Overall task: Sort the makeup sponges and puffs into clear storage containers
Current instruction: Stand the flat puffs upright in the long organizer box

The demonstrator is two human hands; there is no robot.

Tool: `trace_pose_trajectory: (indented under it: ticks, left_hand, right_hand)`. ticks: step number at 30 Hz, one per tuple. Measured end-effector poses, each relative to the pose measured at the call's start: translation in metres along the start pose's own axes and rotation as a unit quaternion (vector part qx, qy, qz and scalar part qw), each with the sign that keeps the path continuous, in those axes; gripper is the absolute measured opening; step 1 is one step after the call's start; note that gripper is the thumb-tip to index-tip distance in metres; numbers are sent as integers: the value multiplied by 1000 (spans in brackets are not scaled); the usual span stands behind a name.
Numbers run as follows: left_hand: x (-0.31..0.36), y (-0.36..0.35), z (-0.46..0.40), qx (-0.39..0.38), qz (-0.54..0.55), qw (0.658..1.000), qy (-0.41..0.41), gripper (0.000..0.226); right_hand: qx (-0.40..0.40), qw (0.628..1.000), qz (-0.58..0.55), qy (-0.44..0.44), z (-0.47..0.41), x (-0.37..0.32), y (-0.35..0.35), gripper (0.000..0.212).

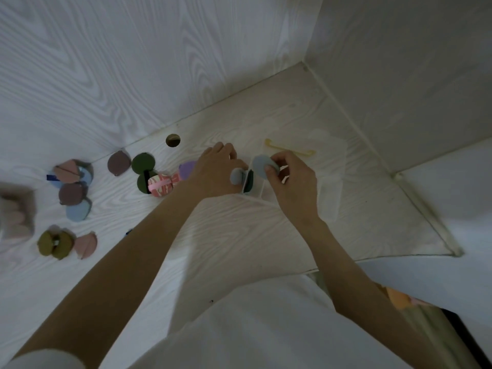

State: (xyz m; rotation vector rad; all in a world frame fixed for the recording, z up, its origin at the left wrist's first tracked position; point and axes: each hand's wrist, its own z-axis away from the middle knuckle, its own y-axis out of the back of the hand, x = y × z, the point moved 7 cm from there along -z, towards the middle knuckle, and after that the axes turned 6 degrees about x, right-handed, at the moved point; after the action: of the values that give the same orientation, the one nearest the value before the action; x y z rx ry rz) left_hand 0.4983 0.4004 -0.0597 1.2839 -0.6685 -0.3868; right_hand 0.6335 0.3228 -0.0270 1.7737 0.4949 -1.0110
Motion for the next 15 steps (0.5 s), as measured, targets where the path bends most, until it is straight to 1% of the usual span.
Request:
trace_pose_trajectory:
  ticks: [4,8,10,12,15]
  left_hand:
    - [0,4,3,33,-29,999,-31,29]
    - [-7,4,7,48,-4,999,-20,25]
    - [-10,0,8,40,31,999,10,24]
    - [-15,-4,9,32,80,995,50,23]
    - [-20,-7,13,49,126,988,76,22]
  right_hand:
    - [-1,1000,-6,-4,1,1,-6,10]
    - [-24,999,6,21,-1,4,-16,6]
    - [-45,996,25,72,-6,0,-20,9]
    - [-77,985,57,142,-14,-6,-25,10]
    - [-152,950,110,248,-21,-20,-39,10]
